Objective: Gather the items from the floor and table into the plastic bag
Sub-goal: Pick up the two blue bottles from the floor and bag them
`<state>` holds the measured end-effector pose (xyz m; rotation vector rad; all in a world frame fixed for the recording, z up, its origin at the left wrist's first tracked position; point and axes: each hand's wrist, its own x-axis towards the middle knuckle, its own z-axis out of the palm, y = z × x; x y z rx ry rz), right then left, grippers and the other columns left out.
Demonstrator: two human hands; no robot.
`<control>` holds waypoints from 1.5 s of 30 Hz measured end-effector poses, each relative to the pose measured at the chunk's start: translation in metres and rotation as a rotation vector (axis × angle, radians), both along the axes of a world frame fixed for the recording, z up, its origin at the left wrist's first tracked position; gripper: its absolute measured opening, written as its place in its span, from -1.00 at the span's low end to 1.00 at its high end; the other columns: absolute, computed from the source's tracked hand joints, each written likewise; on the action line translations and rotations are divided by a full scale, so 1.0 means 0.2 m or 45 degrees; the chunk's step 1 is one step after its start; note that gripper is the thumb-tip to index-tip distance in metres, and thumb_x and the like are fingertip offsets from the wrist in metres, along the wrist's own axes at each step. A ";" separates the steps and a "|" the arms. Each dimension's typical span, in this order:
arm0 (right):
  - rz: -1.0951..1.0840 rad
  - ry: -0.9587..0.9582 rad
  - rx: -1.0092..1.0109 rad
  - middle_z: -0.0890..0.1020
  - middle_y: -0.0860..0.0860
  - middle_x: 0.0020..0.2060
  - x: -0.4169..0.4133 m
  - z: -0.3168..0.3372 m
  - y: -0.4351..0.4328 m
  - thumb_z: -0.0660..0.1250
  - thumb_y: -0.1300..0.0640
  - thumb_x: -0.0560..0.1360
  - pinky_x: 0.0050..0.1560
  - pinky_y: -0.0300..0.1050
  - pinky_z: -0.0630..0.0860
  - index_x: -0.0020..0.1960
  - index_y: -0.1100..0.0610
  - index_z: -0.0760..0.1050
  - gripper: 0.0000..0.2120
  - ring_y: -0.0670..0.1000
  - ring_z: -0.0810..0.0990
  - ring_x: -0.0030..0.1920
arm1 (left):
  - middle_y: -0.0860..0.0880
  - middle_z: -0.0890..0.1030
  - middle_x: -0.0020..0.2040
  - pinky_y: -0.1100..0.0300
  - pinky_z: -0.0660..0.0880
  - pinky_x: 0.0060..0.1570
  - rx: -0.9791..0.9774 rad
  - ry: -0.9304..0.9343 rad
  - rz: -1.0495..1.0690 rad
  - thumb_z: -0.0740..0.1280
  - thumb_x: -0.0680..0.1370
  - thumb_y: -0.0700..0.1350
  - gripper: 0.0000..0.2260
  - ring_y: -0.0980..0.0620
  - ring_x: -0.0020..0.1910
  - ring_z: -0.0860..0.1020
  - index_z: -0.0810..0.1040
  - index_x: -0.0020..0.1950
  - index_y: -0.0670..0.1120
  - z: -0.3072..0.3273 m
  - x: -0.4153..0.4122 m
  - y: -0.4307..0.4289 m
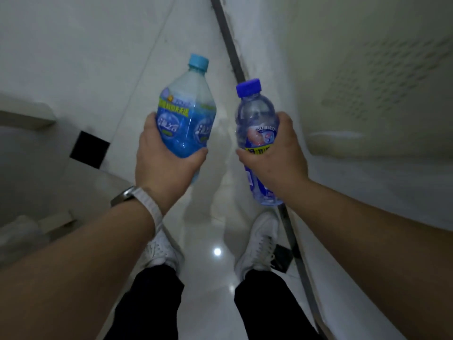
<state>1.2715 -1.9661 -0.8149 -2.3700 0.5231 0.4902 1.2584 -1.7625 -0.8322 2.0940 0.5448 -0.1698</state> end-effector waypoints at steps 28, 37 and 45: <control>0.229 -0.595 0.423 0.50 -0.34 0.00 -0.13 2.63 0.31 0.60 -0.10 0.22 -0.13 -0.38 0.41 0.14 -0.38 0.17 -0.27 -0.36 0.53 -0.06 | 0.23 0.53 0.15 0.49 0.47 -0.02 -0.190 -0.507 0.267 0.61 0.30 -0.12 -0.29 0.40 0.05 0.55 0.32 0.33 0.09 2.82 -0.32 0.30; 0.673 -0.549 0.617 0.49 -0.30 0.07 -0.33 2.92 0.57 0.61 -0.11 0.22 -0.02 -0.20 0.49 0.29 -0.27 0.18 -0.18 -0.27 0.54 0.00 | 0.24 0.52 0.18 0.54 0.46 -0.09 -0.053 -0.573 0.679 0.62 0.30 -0.18 -0.25 0.42 0.04 0.54 0.30 0.34 0.14 3.18 -0.98 0.41; 1.228 -0.462 0.702 0.52 -0.30 0.05 -0.68 3.13 0.96 0.59 -0.12 0.22 0.05 -0.05 0.56 0.22 -0.33 0.17 -0.24 -0.23 0.57 0.00 | 0.16 0.53 0.23 0.51 0.49 -0.09 0.064 -0.613 1.106 0.60 0.32 -0.22 -0.24 0.38 0.08 0.54 0.31 0.39 0.11 3.33 -1.64 0.58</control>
